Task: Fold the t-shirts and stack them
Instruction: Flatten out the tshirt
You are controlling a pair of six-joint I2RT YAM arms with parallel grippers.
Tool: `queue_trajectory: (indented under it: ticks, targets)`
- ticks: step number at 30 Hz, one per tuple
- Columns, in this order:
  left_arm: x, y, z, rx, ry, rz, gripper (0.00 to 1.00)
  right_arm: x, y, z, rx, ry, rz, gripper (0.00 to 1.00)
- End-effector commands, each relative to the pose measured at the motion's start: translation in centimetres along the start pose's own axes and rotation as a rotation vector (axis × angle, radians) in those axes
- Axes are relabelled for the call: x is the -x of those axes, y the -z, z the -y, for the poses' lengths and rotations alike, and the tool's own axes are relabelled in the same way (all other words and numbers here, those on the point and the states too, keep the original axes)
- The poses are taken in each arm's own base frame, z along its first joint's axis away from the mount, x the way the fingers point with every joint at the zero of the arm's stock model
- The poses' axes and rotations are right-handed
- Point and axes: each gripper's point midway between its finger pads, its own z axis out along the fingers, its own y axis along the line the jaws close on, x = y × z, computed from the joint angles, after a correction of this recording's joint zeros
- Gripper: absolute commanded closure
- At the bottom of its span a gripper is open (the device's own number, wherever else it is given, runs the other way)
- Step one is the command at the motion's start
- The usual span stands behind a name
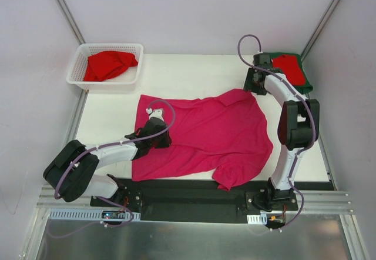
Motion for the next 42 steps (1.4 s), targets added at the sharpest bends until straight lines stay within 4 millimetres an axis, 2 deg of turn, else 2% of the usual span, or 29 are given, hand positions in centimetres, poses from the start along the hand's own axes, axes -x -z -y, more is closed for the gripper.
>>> queue_trajectory:
  ticks: [1, 11, 31, 42]
  targets:
    - [-2.9, 0.5, -2.7, 0.100, -0.023, -0.087, 0.74, 0.6, -0.4, 0.5, -0.012, -0.021, 0.003, 0.44]
    - [-3.0, 0.7, -3.0, 0.108, -0.024, -0.083, 0.74, -0.2, -2.0, 0.9, 0.015, -0.058, -0.030, 0.45]
    - [-2.7, 0.9, -2.9, 0.108, -0.025, -0.078, 0.74, -1.0, -3.2, -0.3, 0.110, -0.080, -0.058, 0.49]
    - [-2.7, 1.0, -3.1, 0.113, -0.026, -0.074, 0.74, -1.3, -3.6, -0.5, 0.141, -0.097, -0.071, 0.64]
